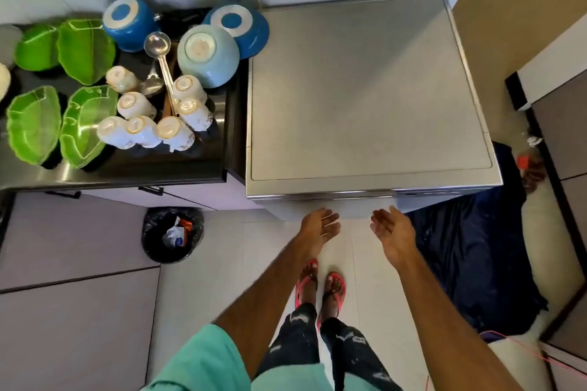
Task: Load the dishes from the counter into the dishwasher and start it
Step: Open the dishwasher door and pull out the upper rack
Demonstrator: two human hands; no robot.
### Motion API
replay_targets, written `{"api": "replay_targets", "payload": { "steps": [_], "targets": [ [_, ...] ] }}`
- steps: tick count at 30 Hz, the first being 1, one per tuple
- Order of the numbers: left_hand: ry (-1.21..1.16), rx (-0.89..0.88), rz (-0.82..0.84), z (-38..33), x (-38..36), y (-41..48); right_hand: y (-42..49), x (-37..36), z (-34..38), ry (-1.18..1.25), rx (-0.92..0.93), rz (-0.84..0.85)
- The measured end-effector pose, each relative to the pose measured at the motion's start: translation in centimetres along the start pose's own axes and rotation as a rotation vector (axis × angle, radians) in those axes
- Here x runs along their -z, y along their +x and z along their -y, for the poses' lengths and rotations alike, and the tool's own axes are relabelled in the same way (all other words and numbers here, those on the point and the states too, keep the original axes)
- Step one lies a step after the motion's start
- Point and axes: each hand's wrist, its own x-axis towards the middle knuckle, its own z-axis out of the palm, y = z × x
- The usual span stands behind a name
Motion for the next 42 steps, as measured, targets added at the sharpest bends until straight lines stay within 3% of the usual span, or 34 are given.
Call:
{"api": "replay_targets", "payload": {
  "steps": [4,10,15,18,28,32,42],
  "targets": [
    [-0.398,0.039,0.001,0.9,-2.2,3.6,3.7,-0.3,1.2,0.305,-0.043,0.02],
    [-0.721,0.025,0.047,2.0,-5.3,5.2,5.0,-1.2,1.0,0.571,-0.092,0.087],
    [-0.762,-0.102,0.048,3.0,-7.3,4.9,5.0,-0.8,0.7,0.667,-0.12,0.132],
    [-0.773,-0.198,0.069,4.2,-7.9,5.1,5.1,-0.8,1.0,0.633,-0.094,0.245],
    [-0.61,-0.413,0.102,7.3,-7.2,5.2,5.4,1.5,-0.5,0.568,-0.044,0.366],
    [-0.617,-0.404,0.042,14.8,-4.5,3.2,3.3,6.7,-6.2,0.564,-0.054,0.285],
    [-0.644,-0.174,-0.139,27.8,2.0,0.8,-0.2,17.7,-16.0,0.578,-0.214,0.116]
  ]
}}
